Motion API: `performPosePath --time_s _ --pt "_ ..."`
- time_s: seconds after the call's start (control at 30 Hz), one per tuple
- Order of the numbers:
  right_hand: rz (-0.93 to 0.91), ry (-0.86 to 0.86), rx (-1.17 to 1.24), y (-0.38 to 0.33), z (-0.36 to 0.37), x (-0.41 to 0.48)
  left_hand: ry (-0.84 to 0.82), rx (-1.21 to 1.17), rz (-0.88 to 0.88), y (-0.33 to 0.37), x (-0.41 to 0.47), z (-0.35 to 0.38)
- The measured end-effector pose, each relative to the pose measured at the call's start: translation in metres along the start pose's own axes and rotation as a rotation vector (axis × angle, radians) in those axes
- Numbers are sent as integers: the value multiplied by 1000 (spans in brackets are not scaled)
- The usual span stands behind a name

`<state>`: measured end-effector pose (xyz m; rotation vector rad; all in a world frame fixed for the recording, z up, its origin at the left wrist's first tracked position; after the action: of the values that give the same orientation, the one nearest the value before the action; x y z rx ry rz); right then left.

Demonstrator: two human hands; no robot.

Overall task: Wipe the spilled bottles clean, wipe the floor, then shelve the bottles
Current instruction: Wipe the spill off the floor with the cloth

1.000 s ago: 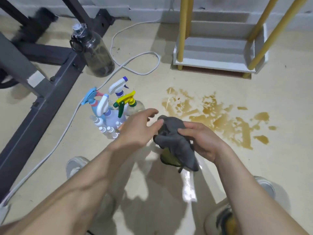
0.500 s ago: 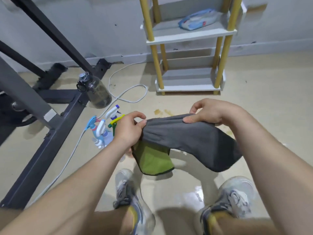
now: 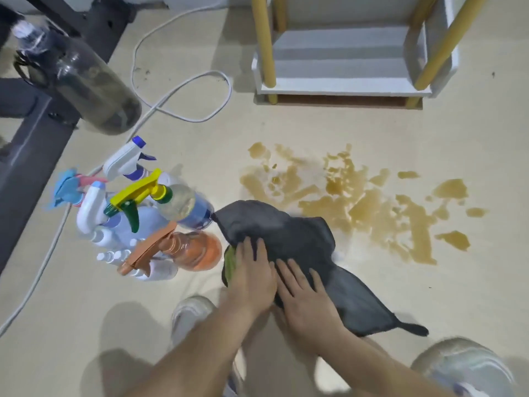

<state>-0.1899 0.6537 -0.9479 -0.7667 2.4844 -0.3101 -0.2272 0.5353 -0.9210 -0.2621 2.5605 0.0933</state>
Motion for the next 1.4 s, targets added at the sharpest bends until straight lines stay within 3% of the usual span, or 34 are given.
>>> performPosePath --time_s 0.23,0.37,0.5,0.57,0.67,0.73,0.87,0.97,1.0,1.07,1.13,1.23,1.3,1.4 --pt "-118 255 58 24 -65 155 321 -407 -97 -40 132 -57" --pt "9 402 13 101 -96 171 353 -324 -5 -2 179 -71" --pt "189 642 168 162 -116 100 258 -161 199 75 147 -65" --pt "400 639 144 171 -121 59 172 -304 255 80 139 -67" --pt "814 386 372 168 -111 48 57 -888 96 57 120 -67" --pt "819 227 397 148 -106 89 126 -967 6 48 87 -63" --pt "466 236 215 94 -110 169 299 -788 43 31 49 -67" --pt "20 205 4 93 -98 152 330 -470 165 20 57 -66" --pt "-19 231 -23 113 -101 133 317 -395 197 20 57 -62" --pt "185 294 -3 184 -112 96 301 -289 290 24 50 -53" --pt "597 342 87 264 -121 41 271 -275 323 36 41 -43" --pt "1008 409 268 290 -107 -27 116 -326 286 70 33 -25" --pt "979 378 257 240 -75 -38 105 -353 358 97 24 -20" --pt "510 236 175 154 -39 -36 137 -345 469 128 16 -17"
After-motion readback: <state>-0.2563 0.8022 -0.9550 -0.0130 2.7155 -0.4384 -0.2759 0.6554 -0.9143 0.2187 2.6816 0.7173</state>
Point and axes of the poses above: each hand's wrist, its own x-axis towards the middle knuckle, its own z-axis out of the palm, y = z × x, the point moved 5 cm from there along x, towards the middle knuckle, and after that the axes turned 3 degrees about -y, right-handed, at the moved point
